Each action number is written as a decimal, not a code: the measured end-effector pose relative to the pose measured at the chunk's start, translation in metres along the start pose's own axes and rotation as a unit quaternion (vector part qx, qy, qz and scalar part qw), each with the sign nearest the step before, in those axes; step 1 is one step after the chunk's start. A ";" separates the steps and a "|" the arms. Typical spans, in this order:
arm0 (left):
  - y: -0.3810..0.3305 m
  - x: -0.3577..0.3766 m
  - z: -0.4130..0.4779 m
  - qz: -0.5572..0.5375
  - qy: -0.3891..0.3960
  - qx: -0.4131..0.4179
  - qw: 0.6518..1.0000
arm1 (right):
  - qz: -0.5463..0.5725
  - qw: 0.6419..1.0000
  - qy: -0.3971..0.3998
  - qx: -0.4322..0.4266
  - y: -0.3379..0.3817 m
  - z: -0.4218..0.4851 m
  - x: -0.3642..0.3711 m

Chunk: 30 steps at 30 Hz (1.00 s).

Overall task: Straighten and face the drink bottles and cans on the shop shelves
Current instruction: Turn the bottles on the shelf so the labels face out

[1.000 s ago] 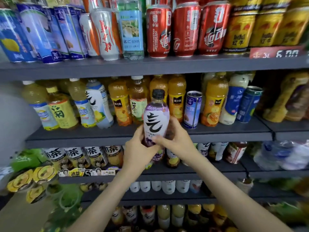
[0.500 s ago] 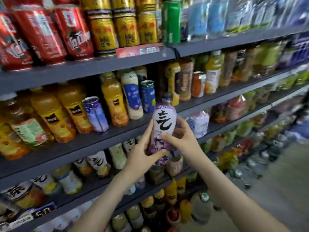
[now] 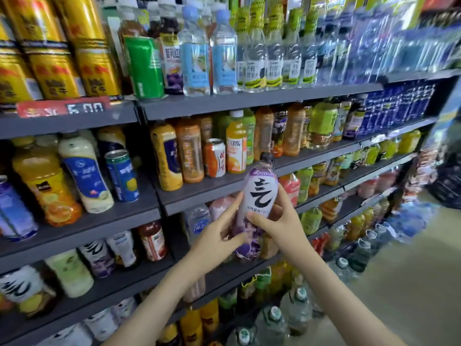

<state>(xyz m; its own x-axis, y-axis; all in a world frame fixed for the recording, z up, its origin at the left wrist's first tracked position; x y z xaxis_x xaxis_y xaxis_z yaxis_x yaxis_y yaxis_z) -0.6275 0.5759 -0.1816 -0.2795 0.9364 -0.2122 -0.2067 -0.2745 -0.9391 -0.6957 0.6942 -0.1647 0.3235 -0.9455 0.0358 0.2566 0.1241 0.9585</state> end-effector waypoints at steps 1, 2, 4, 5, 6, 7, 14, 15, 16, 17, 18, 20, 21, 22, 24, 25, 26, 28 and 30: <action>0.000 0.004 0.010 0.001 0.003 -0.002 1.000 | -0.001 1.000 -0.002 0.001 0.000 0.009 -0.007; 0.002 0.007 0.020 0.005 0.005 -0.003 1.000 | -0.005 1.000 -0.006 0.001 -0.002 0.019 -0.012; 0.011 0.011 0.040 0.028 0.002 -0.004 1.000 | -0.019 1.000 -0.014 0.006 -0.011 0.038 -0.023; 0.019 0.012 0.048 0.041 -0.002 -0.010 0.999 | -0.025 0.999 -0.018 0.014 -0.018 0.047 -0.028; 0.028 0.014 0.056 0.054 -0.007 -0.019 0.998 | -0.032 0.999 -0.023 0.022 -0.028 0.055 -0.034; 0.039 0.017 0.061 0.066 -0.009 -0.031 0.997 | -0.035 0.998 -0.030 0.031 -0.037 0.063 -0.040; 0.116 0.028 0.082 0.129 -0.019 -0.097 0.987 | -0.058 0.994 -0.043 0.080 -0.095 0.100 -0.066; 0.125 0.025 0.081 0.133 -0.032 -0.106 0.985 | -0.065 0.994 -0.033 0.085 -0.101 0.102 -0.065; 0.130 0.022 0.078 0.137 -0.048 -0.114 0.983 | -0.072 0.993 -0.024 0.090 -0.107 0.105 -0.063; 0.134 0.018 0.074 0.140 -0.062 -0.123 0.980 | -0.077 0.992 -0.015 0.094 -0.111 0.107 -0.060; 0.138 0.014 0.068 0.147 -0.074 -0.134 0.977 | -0.081 0.992 -0.007 0.097 -0.115 0.107 -0.055; 0.144 0.006 0.055 0.154 -0.093 -0.151 0.972 | -0.071 0.992 0.017 0.102 -0.121 0.104 -0.042; 0.145 0.001 0.047 0.154 -0.107 -0.159 0.969 | -0.069 0.991 0.032 0.107 -0.124 0.102 -0.033; 0.145 -0.005 0.038 0.154 -0.124 -0.169 0.966 | -0.073 0.990 0.051 0.112 -0.127 0.099 -0.025; 0.142 -0.017 0.017 0.158 -0.164 -0.185 0.956 | -0.082 0.985 0.091 0.118 -0.131 0.092 -0.006; 0.140 -0.021 0.005 0.159 -0.182 -0.192 0.951 | -0.086 0.983 0.109 0.119 -0.133 0.088 0.003; 0.138 -0.025 -0.008 0.160 -0.198 -0.200 0.946 | -0.090 0.981 0.125 0.121 -0.136 0.083 0.011; 0.134 -0.032 -0.033 0.163 -0.229 -0.214 0.935 | -0.080 0.976 0.157 0.129 -0.137 0.068 0.026; 0.129 -0.039 -0.059 0.171 -0.262 -0.227 0.923 | -0.062 0.971 0.188 0.133 -0.139 0.049 0.040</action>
<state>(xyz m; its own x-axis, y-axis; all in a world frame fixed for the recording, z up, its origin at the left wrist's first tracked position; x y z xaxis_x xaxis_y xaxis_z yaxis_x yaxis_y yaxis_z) -0.5877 0.5173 -0.3103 -0.6945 0.5461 -0.4684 0.3572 -0.3034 -0.8834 -0.7630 0.6244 -0.2827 0.6279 -0.7652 -0.1421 0.0863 -0.1131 0.9898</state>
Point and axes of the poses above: each hand's wrist, its own z-axis towards the middle knuckle, its own x-axis out of the palm, y = z × x, the point moved 8 cm from there along z, towards the middle knuckle, and after that the axes turned 9 degrees about -y, right-handed, at the moved point
